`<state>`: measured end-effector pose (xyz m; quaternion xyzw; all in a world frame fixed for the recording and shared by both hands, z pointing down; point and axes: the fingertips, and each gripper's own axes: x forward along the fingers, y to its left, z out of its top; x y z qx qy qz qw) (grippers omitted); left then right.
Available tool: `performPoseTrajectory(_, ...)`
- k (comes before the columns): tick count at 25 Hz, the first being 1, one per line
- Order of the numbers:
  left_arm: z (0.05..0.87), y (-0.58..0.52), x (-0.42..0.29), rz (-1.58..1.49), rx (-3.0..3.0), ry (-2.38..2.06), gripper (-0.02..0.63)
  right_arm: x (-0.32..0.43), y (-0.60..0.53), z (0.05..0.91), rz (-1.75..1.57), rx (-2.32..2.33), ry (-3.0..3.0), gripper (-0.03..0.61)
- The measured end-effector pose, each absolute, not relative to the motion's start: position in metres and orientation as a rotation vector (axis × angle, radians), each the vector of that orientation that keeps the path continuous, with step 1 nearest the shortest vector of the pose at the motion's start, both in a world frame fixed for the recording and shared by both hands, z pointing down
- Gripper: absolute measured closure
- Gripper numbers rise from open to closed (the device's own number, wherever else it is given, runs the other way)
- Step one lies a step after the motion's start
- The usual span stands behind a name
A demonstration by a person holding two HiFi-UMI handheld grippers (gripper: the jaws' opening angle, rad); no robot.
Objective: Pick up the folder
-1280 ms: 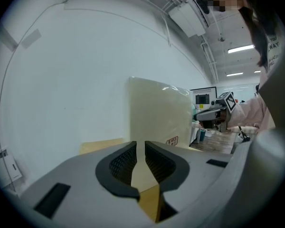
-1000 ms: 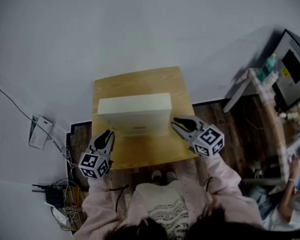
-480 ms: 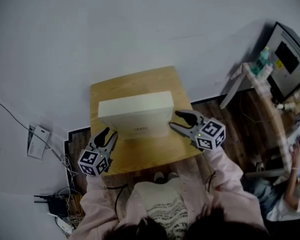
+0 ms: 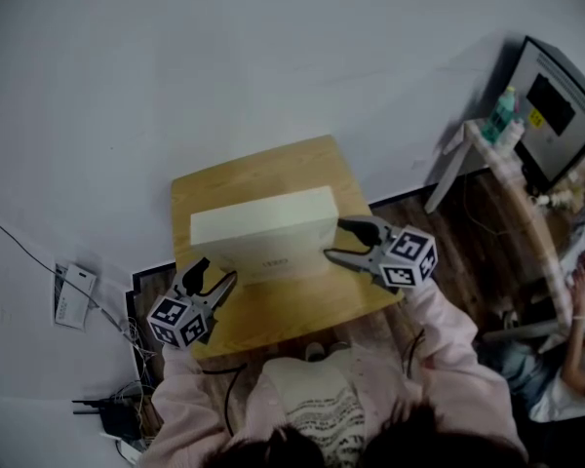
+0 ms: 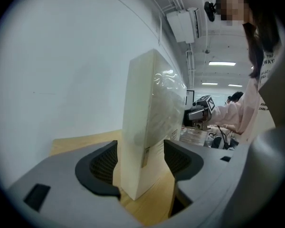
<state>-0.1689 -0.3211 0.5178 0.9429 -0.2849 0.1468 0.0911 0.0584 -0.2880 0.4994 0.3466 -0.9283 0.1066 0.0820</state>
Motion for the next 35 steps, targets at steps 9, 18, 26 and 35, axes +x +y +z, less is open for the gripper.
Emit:
performPoseTrajectory(9, 0.519, -0.328, -0.158, 0.432, 2.811, -0.711, 0.236, 0.052, -0.297, 0.503, 0.354, 0.963, -2.775, 0.225)
performPoseTrajectory(18, 0.519, -0.335, -0.151, 0.394, 2.815, -0.607, 0.219, 0.045, -0.305, 0.509, 0.376, 0.901, -2.762, 0.225)
performPoseTrajectory(26, 0.524, -0.338, -0.145, 0.389, 2.827, -0.552, 0.219, 0.037, -0.309, 0.514, 0.383, 0.861, -2.761, 0.227)
performPoseTrajectory(35, 0.526, -0.336, -0.134, 0.364, 2.85, -0.478, 0.229, 0.035, -0.311, 0.514, 0.387, 0.858, -2.782, 0.232)
